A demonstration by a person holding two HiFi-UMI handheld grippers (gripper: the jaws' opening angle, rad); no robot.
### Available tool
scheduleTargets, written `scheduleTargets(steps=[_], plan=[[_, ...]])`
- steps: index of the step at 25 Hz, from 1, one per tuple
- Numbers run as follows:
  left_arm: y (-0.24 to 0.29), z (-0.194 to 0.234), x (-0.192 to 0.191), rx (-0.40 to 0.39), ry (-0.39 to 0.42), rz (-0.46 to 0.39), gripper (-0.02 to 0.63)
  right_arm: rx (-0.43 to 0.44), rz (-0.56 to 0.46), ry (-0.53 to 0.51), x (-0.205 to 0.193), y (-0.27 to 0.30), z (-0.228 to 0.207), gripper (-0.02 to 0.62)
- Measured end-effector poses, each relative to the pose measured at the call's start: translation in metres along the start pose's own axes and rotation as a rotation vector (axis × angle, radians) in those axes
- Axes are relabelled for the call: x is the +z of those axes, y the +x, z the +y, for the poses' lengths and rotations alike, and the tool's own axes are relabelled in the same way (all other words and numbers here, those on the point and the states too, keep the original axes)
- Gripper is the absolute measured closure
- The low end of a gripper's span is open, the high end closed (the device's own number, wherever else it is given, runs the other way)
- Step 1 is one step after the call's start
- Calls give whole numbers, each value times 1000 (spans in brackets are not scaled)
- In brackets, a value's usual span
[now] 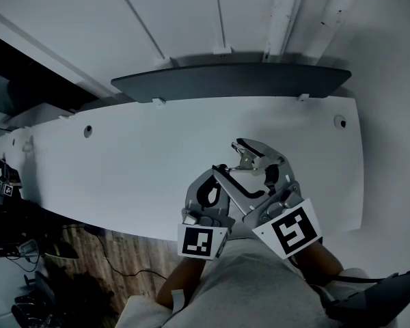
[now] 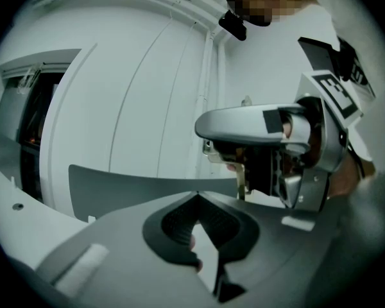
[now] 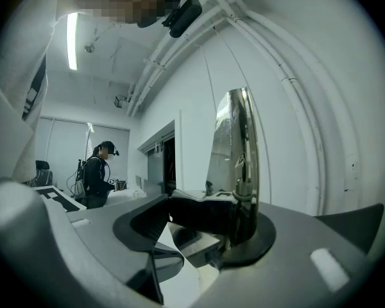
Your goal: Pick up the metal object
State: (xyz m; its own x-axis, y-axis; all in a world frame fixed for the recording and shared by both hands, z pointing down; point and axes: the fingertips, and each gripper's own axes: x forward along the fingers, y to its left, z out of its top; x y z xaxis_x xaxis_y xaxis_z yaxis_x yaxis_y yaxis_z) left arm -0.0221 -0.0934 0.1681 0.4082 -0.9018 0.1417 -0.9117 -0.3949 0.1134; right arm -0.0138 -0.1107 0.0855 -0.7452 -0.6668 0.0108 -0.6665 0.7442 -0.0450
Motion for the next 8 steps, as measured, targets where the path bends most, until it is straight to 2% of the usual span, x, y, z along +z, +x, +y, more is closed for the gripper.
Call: scheduleTargets(steps=[8], plan=[[2, -3, 4, -2, 18, -19, 606, -6, -1, 3, -2, -2, -1, 351]])
